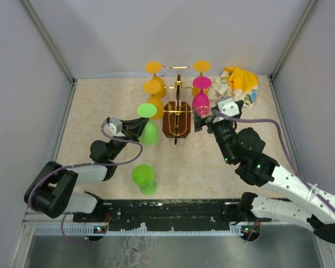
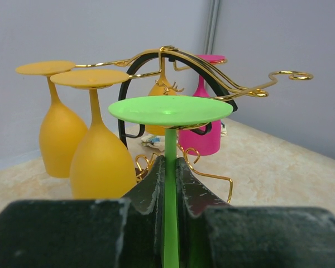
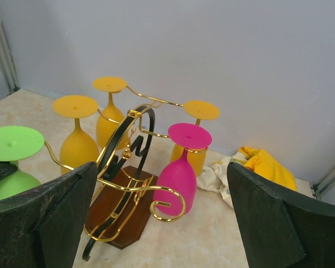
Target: Place the wine glass upside down on the wine glass rack
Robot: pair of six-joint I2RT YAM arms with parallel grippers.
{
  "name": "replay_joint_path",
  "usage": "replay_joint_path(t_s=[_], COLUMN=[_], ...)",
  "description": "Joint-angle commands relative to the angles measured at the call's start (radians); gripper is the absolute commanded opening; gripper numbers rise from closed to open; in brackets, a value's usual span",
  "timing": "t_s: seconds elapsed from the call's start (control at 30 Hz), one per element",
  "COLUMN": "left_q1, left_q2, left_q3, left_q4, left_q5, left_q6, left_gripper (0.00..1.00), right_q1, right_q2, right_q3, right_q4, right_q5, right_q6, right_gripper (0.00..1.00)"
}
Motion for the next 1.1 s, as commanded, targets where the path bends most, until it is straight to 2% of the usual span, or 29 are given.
replay_joint_path(t_s=[0.0, 0.07, 0.27, 0.4, 0.47, 0.57, 0.73, 0.97, 1.07], left_q1=[0.0, -0.001, -0.001, -0.002, -0.002, -0.002, -0.003, -0.002, -0.002], left_q2=[-0.043, -0.05, -0.071, -0.11, -0.147, -0.216, -0.369, -0.57, -0.608], left_q3=[-0.011, -0.008, 0.0, -0.014, -0.025, -0.031, -0.037, 0.08, 0.161], left_q4=[0.044, 0.029, -0.002, -0.031, -0.06, -0.147, -0.328, -0.723, -0.846], left_q5=[0.046, 0.07, 0.135, 0.118, 0.102, 0.078, -0.041, -0.226, -0.265], left_q6=[0.003, 0.002, 0.003, 0.003, 0.011, 0.032, 0.07, 0.122, 0.107], left_gripper=[0.0, 0.02, 0.39, 0.57, 0.69, 0.75, 0.78, 0.78, 0.78], right_q1=[0.007, 0.007, 0.007, 0.007, 0.007, 0.007, 0.008, 0.007, 0.007], right_q2=[0.004, 0.006, 0.024, 0.049, 0.059, 0.064, 0.075, 0.163, 0.193], right_q3=[0.033, 0.033, 0.039, 0.066, 0.083, 0.097, 0.155, 0.393, 0.419], right_q4=[0.02, 0.021, 0.03, 0.007, -0.01, -0.025, -0.125, -0.636, -0.729], right_q5=[0.001, 0.001, -0.01, -0.019, -0.021, -0.024, -0.036, -0.166, -0.277], right_q6=[-0.013, -0.012, -0.012, -0.003, 0.007, 0.023, 0.091, 0.38, 0.508], right_gripper=[0.99, 0.99, 0.99, 0.99, 0.99, 0.99, 0.99, 0.96, 0.91])
